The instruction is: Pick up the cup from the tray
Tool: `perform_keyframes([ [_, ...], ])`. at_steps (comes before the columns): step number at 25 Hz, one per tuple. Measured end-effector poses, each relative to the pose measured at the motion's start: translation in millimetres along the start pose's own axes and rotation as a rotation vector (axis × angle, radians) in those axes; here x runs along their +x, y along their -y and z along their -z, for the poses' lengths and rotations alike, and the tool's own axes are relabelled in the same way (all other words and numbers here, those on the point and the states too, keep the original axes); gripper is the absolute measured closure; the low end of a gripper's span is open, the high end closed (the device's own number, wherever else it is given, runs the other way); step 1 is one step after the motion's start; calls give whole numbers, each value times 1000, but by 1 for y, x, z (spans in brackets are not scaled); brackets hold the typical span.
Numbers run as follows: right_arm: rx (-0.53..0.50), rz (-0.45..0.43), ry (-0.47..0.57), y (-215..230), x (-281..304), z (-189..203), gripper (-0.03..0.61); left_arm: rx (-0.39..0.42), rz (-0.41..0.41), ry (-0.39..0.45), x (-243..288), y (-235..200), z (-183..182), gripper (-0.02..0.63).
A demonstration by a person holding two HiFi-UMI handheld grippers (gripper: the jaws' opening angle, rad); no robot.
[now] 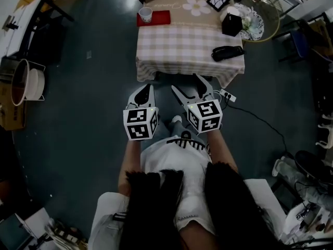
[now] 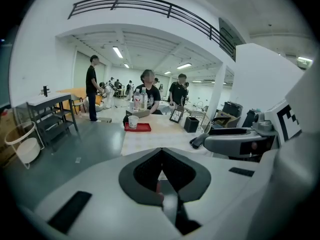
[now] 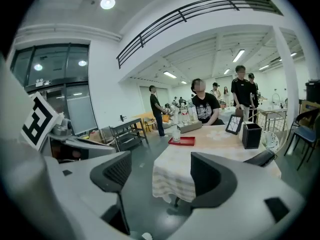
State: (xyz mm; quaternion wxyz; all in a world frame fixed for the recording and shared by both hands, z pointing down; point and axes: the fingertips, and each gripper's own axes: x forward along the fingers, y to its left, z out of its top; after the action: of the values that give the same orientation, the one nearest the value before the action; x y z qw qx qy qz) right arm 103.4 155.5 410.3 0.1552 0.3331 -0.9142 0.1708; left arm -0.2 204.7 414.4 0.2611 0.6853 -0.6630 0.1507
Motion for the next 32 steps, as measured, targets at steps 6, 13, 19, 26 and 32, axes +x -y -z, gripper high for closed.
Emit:
perform_keyframes([
  [6,-35,-31,5,10,20,-12,220,-30,-23,18,19,-9,-12,606],
  [13,-50,-33,26,25,57,-36,218,-38,-14,20,56,-31,-34,606],
  [19,-61,-24,15,35,108,-60,215,-31,6,-4,94,-60,-55,606],
  [26,-61,5,-7,38,171,-86,199,-57,23,-43,138,-120,-81,606],
  [32,-72,34,1,42,223,-109,179,-35,51,-66,177,-161,-106,606],
])
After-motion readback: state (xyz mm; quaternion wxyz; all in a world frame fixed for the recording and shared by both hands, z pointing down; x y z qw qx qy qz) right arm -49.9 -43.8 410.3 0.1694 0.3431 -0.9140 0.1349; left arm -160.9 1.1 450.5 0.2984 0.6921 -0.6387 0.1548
